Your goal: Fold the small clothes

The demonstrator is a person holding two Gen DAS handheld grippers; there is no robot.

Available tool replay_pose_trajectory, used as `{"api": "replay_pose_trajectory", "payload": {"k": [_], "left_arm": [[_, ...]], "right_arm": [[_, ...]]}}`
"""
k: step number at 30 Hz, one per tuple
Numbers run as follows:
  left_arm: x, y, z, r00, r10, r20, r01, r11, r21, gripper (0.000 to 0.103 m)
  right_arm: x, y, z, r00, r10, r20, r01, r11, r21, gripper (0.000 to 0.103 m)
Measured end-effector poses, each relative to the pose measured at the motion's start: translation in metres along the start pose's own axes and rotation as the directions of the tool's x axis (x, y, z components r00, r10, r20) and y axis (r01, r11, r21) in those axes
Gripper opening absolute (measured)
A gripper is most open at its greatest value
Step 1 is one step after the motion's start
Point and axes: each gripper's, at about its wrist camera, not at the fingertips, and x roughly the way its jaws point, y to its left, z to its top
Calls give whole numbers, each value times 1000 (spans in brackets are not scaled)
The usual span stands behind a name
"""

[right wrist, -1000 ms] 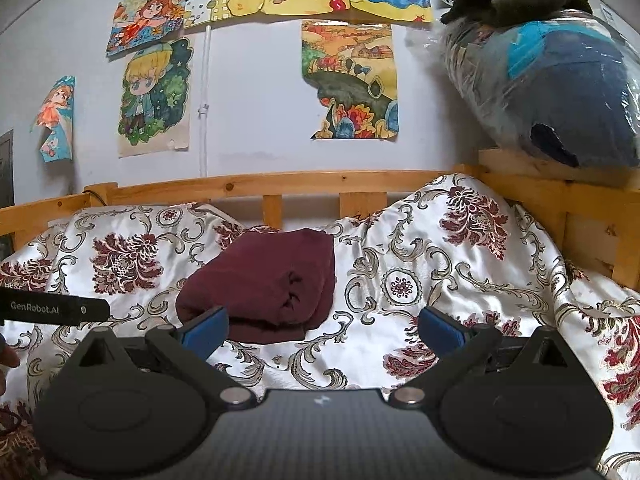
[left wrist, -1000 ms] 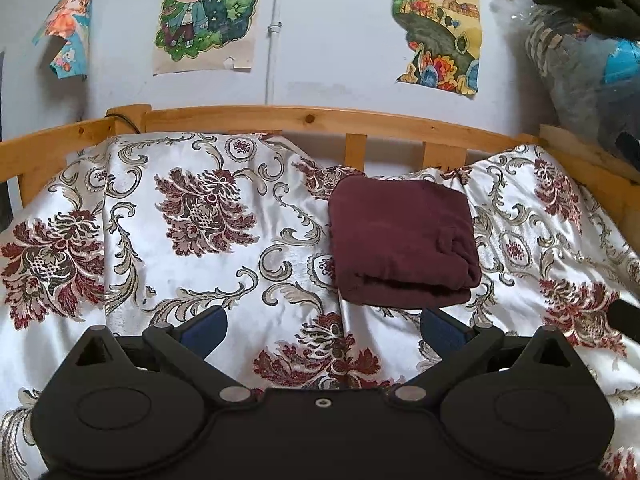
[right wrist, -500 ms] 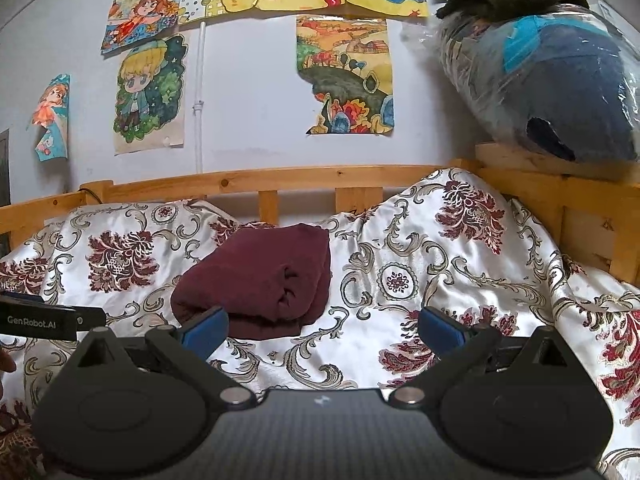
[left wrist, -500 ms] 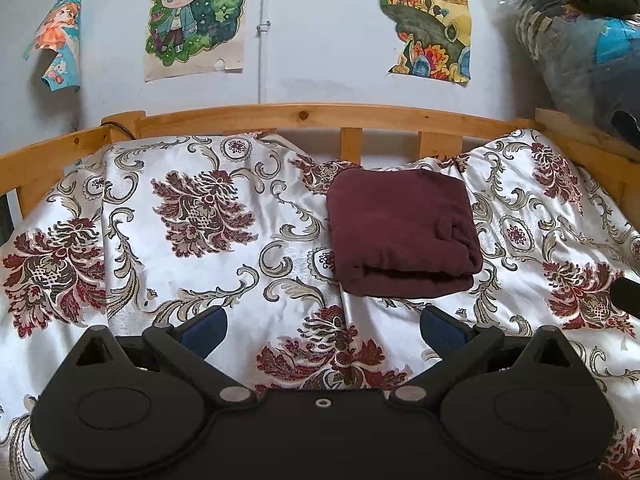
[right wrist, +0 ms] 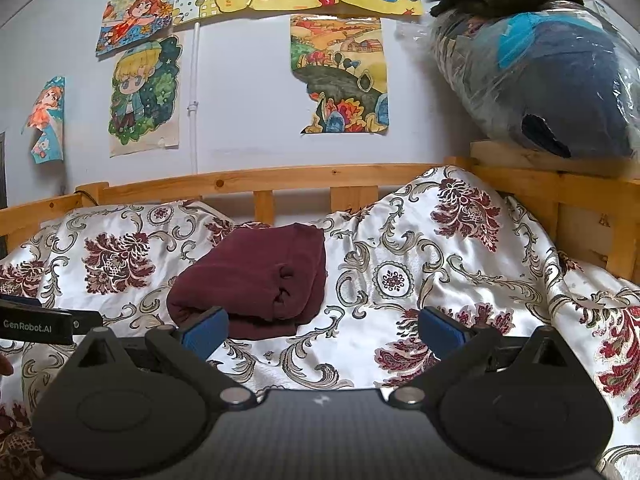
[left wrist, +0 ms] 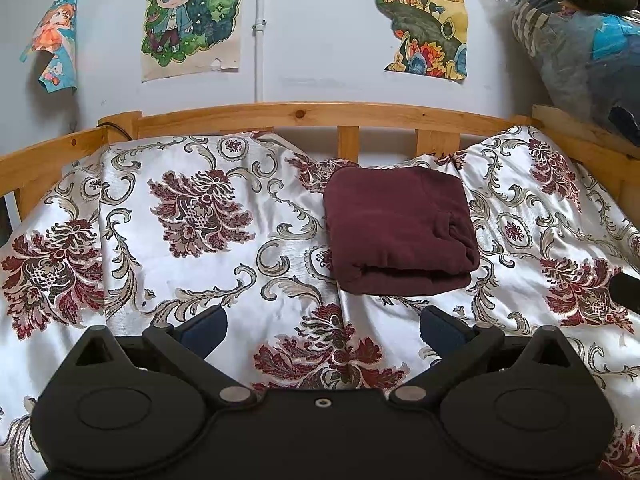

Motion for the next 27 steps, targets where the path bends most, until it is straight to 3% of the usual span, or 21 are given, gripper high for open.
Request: {"api": "replay_pose_trajectory", "payload": {"k": [27], "left_arm": [[-1,-3,1,1000,-6,0,6,1000,12,102]], "right_arm": [[-2,-1,2,1000,-2,11,1,1000,3,103]]}}
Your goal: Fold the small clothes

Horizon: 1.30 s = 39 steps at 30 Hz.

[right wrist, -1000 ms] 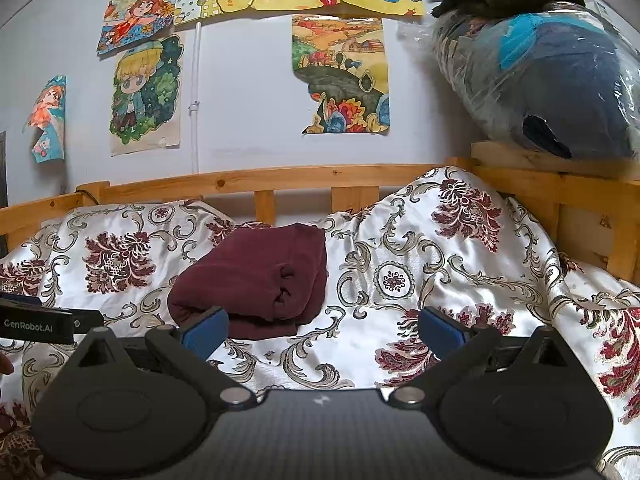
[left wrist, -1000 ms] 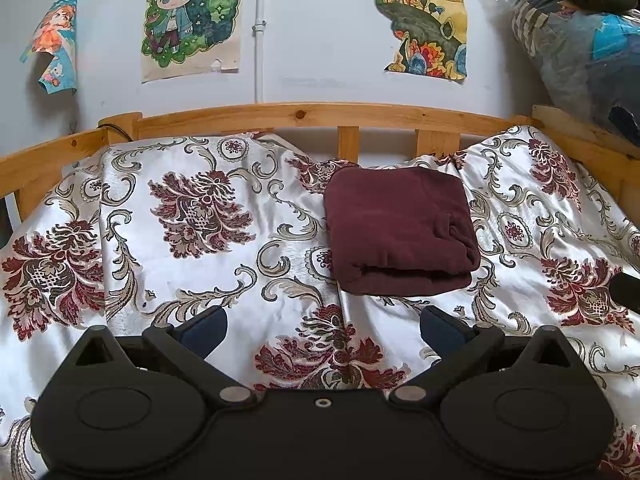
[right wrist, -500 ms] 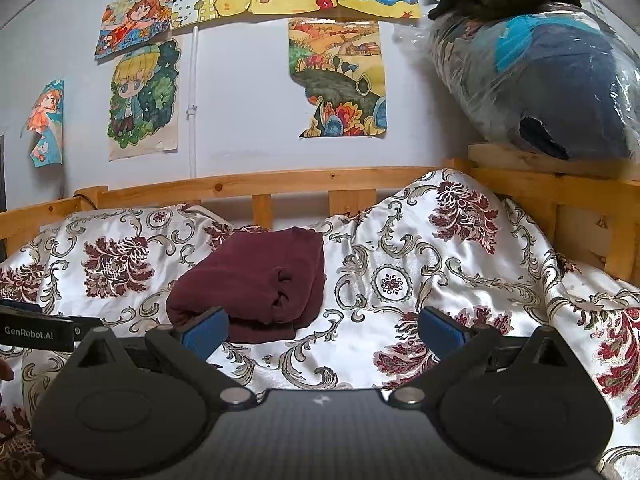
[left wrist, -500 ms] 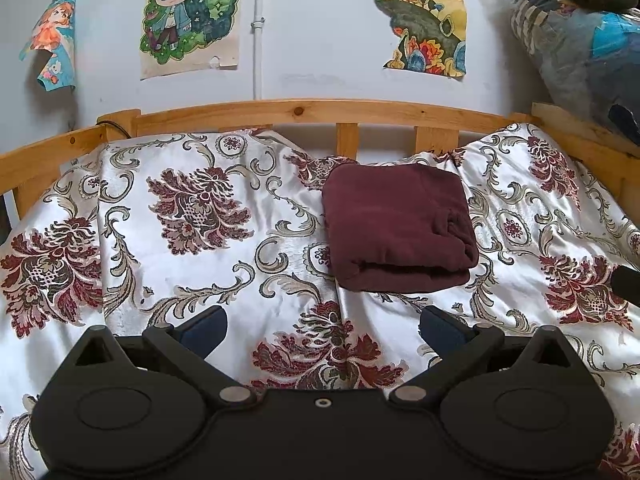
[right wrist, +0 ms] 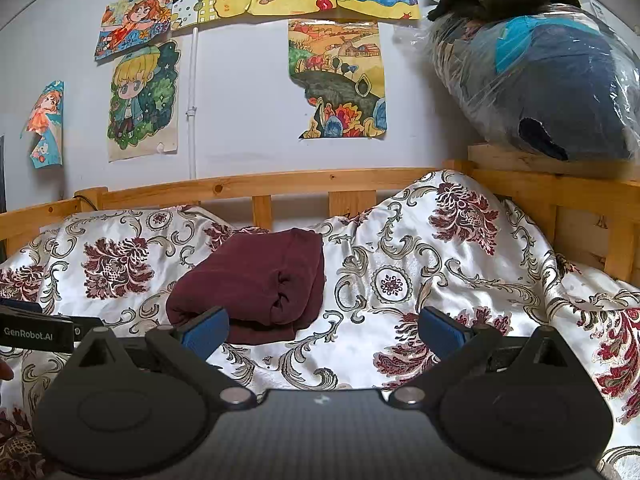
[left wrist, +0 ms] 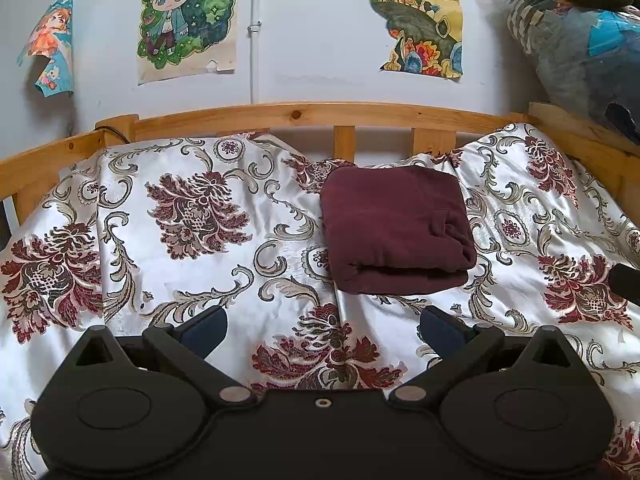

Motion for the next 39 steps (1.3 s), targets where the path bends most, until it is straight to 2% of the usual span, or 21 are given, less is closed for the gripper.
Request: {"api": "replay_pose_trajectory", "payload": {"k": [39], "left_arm": [[-1,0,-1,1000,-17,2,17,1000,13,102]], "right_arm": [[0,0,0,1000,0,-3,0,1000,0,103]]}}
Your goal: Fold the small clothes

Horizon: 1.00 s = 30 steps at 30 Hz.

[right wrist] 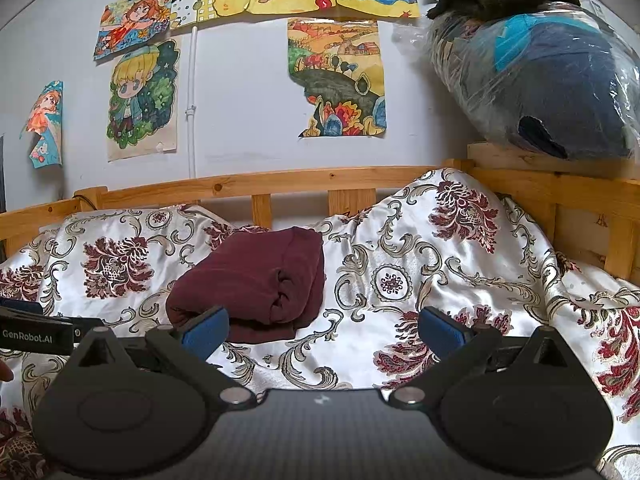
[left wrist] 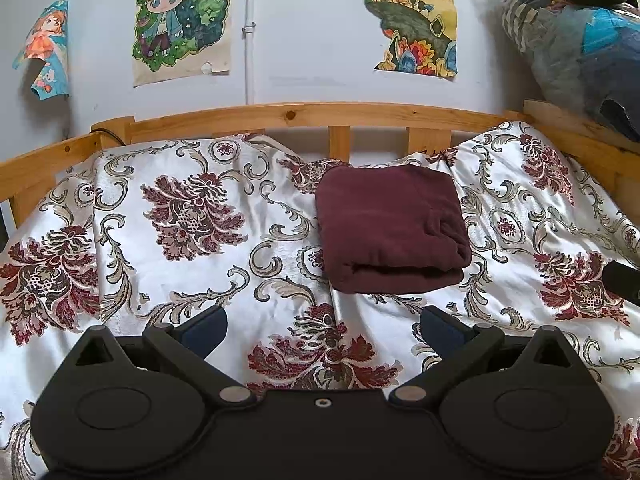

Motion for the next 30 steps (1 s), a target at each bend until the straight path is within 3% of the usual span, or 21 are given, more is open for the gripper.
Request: {"api": "replay_pose_trajectory", "payload": {"k": [30], "left_arm": [[0,-1,1,1000,-6,-3,6,1000,0,102]], "right_arm": [[0,0,0,1000,1,-1,-1,1000,1,103]]}}
